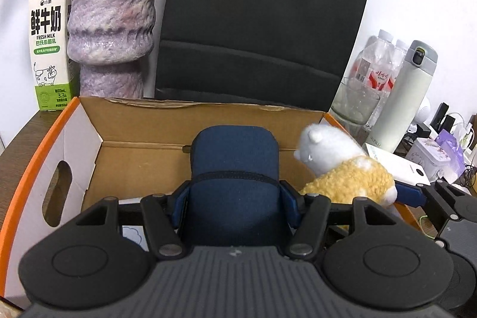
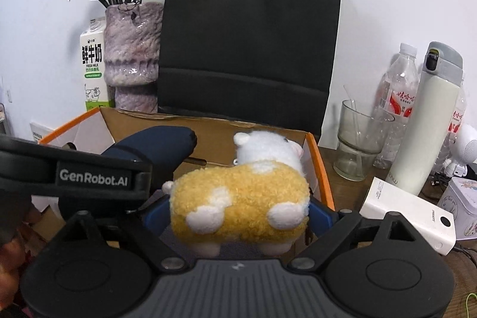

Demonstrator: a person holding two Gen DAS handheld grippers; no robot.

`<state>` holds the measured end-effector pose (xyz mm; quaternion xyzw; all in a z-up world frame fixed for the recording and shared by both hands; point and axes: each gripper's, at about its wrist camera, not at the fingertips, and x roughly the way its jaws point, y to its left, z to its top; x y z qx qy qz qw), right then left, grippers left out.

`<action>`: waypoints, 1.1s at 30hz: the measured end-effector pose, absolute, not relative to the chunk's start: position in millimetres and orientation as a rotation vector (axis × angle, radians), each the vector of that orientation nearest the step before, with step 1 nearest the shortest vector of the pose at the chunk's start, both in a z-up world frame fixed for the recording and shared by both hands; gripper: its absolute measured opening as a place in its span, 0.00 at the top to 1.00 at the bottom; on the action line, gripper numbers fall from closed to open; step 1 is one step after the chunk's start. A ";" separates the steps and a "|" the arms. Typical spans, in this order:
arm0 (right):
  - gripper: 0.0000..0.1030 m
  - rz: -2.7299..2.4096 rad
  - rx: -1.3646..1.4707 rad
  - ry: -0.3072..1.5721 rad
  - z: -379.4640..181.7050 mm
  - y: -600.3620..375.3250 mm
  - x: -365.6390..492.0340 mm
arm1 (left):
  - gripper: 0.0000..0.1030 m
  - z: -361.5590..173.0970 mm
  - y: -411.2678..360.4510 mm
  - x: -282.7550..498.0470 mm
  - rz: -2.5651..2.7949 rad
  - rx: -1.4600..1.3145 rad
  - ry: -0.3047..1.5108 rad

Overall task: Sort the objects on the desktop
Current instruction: 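Lift the navy case into the box with the left tool while the right tool places the sheep plush, then move both open tools back to the desk toward the blue packet and tissue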

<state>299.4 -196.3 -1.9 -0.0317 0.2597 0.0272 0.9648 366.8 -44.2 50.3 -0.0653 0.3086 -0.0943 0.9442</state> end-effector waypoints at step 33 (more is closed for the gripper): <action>0.00 0.095 0.018 0.453 38.9 -193.9 227.4 | 0.00 97.7 24.4 273.7 -0.098 -0.127 0.491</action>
